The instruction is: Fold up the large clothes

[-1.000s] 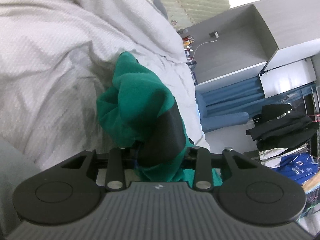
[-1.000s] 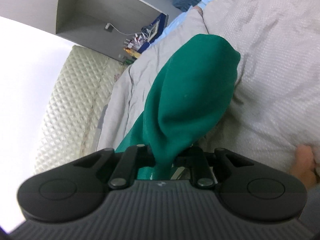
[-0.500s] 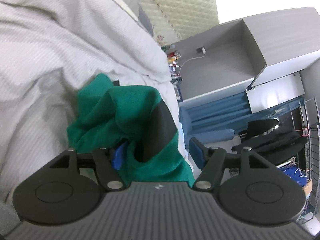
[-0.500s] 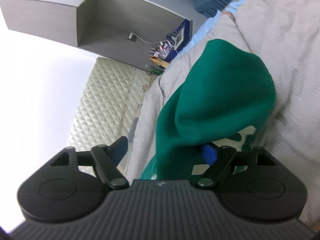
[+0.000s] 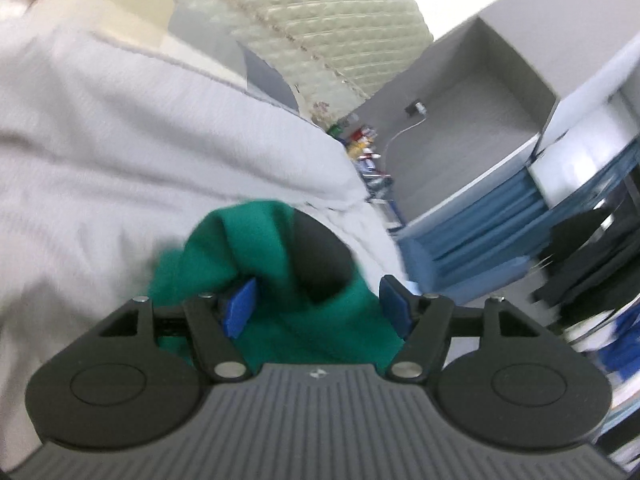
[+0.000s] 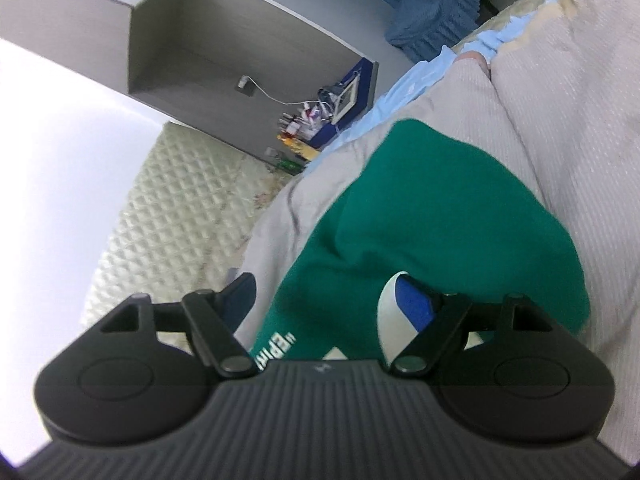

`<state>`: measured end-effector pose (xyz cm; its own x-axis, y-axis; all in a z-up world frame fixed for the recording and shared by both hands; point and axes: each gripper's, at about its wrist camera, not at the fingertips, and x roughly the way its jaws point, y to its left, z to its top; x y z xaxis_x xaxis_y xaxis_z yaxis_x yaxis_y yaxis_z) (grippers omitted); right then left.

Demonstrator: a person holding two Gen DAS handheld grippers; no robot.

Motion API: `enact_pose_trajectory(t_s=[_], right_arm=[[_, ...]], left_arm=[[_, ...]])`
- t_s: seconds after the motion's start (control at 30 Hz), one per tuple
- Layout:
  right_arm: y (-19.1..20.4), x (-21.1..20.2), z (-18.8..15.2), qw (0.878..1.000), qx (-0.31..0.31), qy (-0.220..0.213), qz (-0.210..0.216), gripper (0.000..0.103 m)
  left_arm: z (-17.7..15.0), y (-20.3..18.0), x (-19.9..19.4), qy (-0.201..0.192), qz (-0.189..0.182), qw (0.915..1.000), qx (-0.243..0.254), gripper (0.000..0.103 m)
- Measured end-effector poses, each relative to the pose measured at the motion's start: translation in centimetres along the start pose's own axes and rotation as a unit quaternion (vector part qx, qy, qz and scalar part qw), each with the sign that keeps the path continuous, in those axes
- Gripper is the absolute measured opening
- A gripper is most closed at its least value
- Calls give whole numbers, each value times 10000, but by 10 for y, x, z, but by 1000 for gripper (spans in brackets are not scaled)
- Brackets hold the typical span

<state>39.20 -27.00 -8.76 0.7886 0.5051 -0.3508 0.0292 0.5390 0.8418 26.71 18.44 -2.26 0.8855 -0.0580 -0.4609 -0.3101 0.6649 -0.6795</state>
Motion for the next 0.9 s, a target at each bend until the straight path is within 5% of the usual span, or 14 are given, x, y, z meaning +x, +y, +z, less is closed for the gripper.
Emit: enact_pose_trajectory(t_s=[0.23, 0.47, 0.9], right_arm=[[3, 47, 11, 9950, -912, 143, -381, 78], [6, 94, 0, 9636, -2493, 376, -895, 77], [-5, 121, 0, 9645, -2438, 489, -884, 77]], left_arm=[[7, 2, 74, 63, 447, 9968, 659, 72], [10, 17, 134, 206, 723, 9934, 872, 72], [12, 32, 168, 440, 885, 9917, 827, 72]])
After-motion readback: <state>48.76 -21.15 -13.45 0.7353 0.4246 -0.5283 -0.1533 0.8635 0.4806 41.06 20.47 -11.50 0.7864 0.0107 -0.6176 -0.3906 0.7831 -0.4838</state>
